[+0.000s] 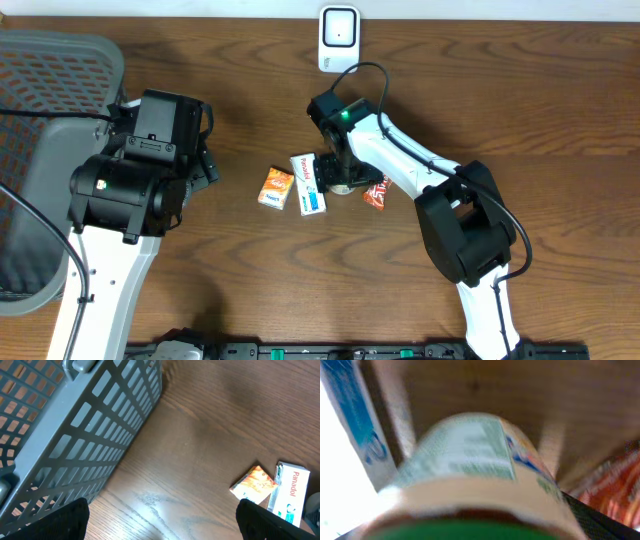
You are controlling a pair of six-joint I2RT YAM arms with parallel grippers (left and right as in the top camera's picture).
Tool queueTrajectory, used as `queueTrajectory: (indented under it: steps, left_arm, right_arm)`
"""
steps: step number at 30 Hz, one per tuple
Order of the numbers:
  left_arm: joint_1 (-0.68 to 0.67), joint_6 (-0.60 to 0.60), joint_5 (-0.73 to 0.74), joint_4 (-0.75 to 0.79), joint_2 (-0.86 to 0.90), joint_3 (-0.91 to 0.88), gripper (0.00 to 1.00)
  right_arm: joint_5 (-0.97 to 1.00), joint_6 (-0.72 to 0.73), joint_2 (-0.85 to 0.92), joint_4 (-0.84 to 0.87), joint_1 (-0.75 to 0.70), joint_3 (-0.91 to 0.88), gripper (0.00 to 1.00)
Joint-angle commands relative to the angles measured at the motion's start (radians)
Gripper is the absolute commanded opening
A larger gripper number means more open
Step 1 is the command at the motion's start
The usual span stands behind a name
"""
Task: Scan the item barcode
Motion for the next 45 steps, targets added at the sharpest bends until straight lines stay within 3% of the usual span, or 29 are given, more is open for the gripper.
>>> queueTrajectory:
  steps: [1,25,38,42,45]
  left_arm:
    - [0.005,0.010,-0.013,0.003,0.006,0.000,0.94]
    - [0.005,0.010,-0.013,0.002,0.006,0.000,0.94]
    - [0.005,0.010,-0.013,0.002,0.006,0.000,0.94]
    - [0.005,0.010,-0.013,0.002,0.006,0.000,0.94]
    - [0.005,0.010,-0.013,0.002,0.006,0.000,0.94]
  right_arm:
    - [-0.005,0.007,0.011,-0.013,0.010,0.038,0.89]
    - [-0.005,0.008,0.016,0.071,0.009,0.037,0.97]
    - [-0.021,0.027,0.016,0.059,0.024,0.004,0.76]
    - [-0.021,0.031,0.016,0.069,0.018,-0.003,0.65]
    - [-0.020,0.050,0.016,0.071,0.017,-0.004,0.64]
